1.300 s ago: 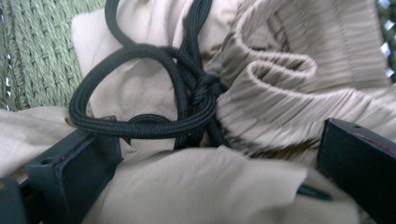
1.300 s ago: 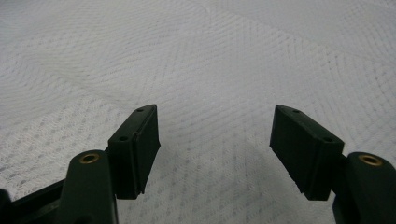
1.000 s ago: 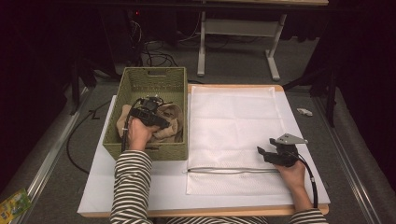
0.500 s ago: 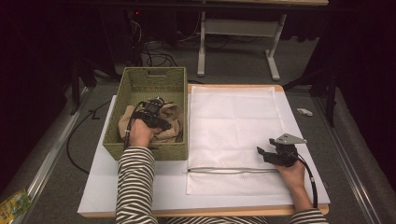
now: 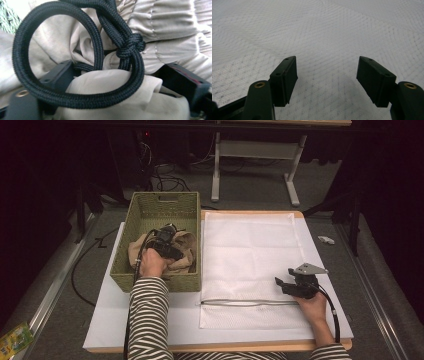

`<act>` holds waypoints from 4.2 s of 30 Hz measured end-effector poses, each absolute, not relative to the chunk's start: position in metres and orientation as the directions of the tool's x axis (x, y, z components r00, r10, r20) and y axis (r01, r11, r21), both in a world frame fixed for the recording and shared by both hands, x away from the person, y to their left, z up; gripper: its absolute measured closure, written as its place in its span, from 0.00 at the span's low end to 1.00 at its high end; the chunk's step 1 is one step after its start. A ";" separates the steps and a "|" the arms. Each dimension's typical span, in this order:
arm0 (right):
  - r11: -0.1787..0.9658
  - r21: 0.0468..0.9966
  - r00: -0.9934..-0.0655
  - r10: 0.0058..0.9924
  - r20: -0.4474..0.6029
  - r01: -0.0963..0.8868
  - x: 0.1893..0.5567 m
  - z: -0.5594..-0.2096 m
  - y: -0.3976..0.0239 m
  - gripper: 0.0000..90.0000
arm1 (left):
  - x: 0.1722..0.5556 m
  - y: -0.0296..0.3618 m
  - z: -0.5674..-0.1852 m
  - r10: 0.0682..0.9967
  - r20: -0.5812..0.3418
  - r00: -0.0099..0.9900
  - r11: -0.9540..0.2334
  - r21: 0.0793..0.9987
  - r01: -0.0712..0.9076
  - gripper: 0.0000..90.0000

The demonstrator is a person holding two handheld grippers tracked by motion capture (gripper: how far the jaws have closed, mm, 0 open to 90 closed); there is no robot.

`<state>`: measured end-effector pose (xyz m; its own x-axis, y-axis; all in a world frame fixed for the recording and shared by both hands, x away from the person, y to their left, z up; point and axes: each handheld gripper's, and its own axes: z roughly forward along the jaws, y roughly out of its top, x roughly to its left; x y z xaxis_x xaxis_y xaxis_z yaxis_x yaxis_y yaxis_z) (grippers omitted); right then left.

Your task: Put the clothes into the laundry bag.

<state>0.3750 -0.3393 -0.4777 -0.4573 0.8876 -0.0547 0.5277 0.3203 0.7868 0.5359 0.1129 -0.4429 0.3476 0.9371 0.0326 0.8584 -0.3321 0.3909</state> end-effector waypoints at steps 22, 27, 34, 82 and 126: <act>0.324 0.784 -0.459 0.887 -0.057 0.530 0.376 -0.478 -0.340 0.36 | 0.531 0.108 -0.435 0.934 0.090 0.345 -0.353 0.363 0.862 0.64; 0.319 0.785 -0.455 0.889 -0.053 0.531 0.375 -0.478 -0.339 0.36 | 0.528 0.104 -0.432 0.923 0.133 0.362 -0.385 0.375 0.843 0.67; 0.323 0.782 -0.456 0.888 -0.056 0.533 0.376 -0.478 -0.339 0.36 | 0.527 0.104 -0.429 0.926 0.122 0.357 -0.375 0.387 0.842 0.70; 0.329 0.779 -0.458 0.887 -0.061 0.533 0.375 -0.478 -0.338 0.36 | 0.491 0.120 -0.340 0.923 -0.015 0.384 -0.233 0.774 0.590 0.85; 0.332 0.779 -0.459 0.886 -0.064 0.531 0.376 -0.478 -0.339 0.36 | 0.450 0.077 -0.246 0.799 -0.120 0.589 -0.124 0.926 0.357 0.86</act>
<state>0.3757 -0.3386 -0.4779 -0.4587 0.8862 -0.0645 0.5315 0.3318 0.7794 0.4499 0.0771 -0.2465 0.5887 0.7994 -0.1200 0.3566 -0.1236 0.9260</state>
